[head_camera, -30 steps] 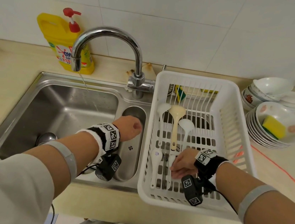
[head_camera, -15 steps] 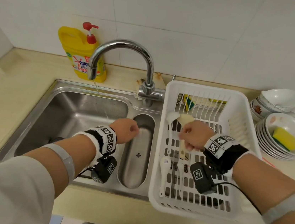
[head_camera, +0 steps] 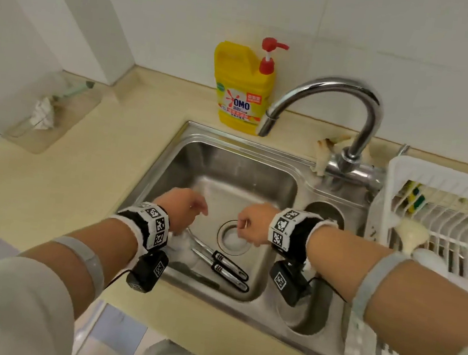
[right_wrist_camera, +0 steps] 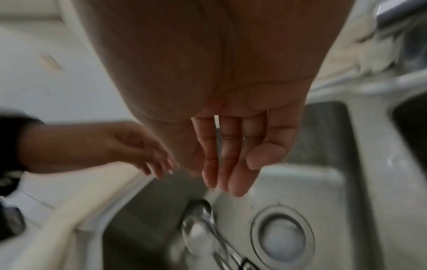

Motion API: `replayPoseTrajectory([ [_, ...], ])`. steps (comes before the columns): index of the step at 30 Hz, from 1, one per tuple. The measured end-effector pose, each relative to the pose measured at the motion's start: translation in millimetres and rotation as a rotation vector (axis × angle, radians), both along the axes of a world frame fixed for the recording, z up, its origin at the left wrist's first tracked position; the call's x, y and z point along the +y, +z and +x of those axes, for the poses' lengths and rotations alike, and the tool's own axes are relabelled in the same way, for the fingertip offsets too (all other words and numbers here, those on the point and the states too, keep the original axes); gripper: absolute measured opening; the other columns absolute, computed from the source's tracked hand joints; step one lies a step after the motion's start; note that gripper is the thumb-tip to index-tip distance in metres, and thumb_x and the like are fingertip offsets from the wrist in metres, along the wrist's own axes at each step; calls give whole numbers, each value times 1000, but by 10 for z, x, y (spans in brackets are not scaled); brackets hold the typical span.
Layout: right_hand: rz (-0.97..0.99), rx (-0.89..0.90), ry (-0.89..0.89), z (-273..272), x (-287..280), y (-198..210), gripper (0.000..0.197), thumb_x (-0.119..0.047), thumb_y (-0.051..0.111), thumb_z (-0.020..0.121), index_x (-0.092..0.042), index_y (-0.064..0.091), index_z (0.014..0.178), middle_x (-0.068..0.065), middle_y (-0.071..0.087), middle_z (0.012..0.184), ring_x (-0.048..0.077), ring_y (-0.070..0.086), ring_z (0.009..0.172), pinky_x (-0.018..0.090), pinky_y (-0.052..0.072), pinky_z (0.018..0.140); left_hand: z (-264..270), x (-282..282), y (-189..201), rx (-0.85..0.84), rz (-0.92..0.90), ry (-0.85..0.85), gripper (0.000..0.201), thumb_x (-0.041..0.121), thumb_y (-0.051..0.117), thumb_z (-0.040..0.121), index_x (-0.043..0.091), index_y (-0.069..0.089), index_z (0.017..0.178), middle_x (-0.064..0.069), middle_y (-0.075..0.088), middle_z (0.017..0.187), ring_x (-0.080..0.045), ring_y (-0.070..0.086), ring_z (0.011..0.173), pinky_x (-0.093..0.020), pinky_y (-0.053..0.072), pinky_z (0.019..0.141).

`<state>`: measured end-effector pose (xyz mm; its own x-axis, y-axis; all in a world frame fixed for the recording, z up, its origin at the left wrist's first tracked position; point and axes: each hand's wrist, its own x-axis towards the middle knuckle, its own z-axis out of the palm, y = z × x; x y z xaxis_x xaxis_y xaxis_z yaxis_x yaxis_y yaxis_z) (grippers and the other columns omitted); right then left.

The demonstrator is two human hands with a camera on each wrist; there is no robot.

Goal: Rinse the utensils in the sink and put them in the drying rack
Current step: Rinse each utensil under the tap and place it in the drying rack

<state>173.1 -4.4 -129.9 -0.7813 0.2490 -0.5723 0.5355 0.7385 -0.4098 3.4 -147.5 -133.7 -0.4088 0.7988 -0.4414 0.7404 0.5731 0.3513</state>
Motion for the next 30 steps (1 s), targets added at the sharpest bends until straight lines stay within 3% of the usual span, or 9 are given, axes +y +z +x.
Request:
replayPoseTrajectory([
  [2,15,-108,12,-260,-124,-359,17,-20,58,87,-16,74,92,2,74,75,20,67,68,29,58,76,-242,-74,-101,10,0,-6,33,16,48,93,38,72,92,6,72,109,-16,68,96,-35,55,91],
  [4,21,-205,32,-477,-212,-728,21,-16,58,86,-12,74,99,7,75,92,28,71,88,33,58,82,-454,-122,-202,15,7,-11,29,19,48,94,35,72,95,5,71,109,-17,67,96,-34,54,90],
  [8,57,-435,73,-742,-171,-1923,32,-29,73,85,-20,70,115,0,69,122,22,64,114,33,54,95,-817,-142,-386,-13,24,-33,22,23,50,95,29,70,101,4,69,106,-18,66,97,-36,54,89],
  [12,48,-520,72,-944,-368,-1957,38,-38,62,91,-10,68,116,7,69,110,26,66,100,29,52,79,-1079,-125,-475,-33,66,-78,18,31,52,96,28,68,104,7,59,99,-14,61,86,-33,53,83],
  [17,42,-596,8,-1002,-436,-2105,38,-35,67,87,-11,69,116,7,69,119,24,67,101,30,56,88,-1286,4,-479,-28,112,-155,18,29,51,97,25,67,105,6,55,96,-13,57,82,-29,49,80],
  [19,44,-562,18,-959,-352,-2360,43,-37,72,84,-15,67,121,5,65,129,25,63,113,34,53,96,-1334,89,-462,-27,107,-182,18,29,51,96,25,66,104,5,56,96,-14,56,81,-30,49,81],
  [21,41,-548,-29,-915,-261,-2244,43,-37,72,85,-19,66,123,5,63,133,24,61,120,37,50,101,-1344,202,-429,-45,104,-206,18,28,52,96,25,67,104,6,56,95,-13,56,80,-31,50,82],
  [26,153,-308,-260,-826,-107,-1184,26,-29,55,94,-23,61,119,1,59,115,26,63,102,34,52,85,-1241,574,-361,-130,91,-272,17,26,53,96,26,67,106,5,64,103,-15,62,92,-33,51,87],
  [30,307,-244,-325,-574,86,-750,25,-31,51,94,-29,62,116,0,58,113,24,60,106,41,40,99,-1167,848,-425,-148,45,-292,22,24,56,96,23,63,117,-3,64,119,-21,63,103,-34,49,95],
])
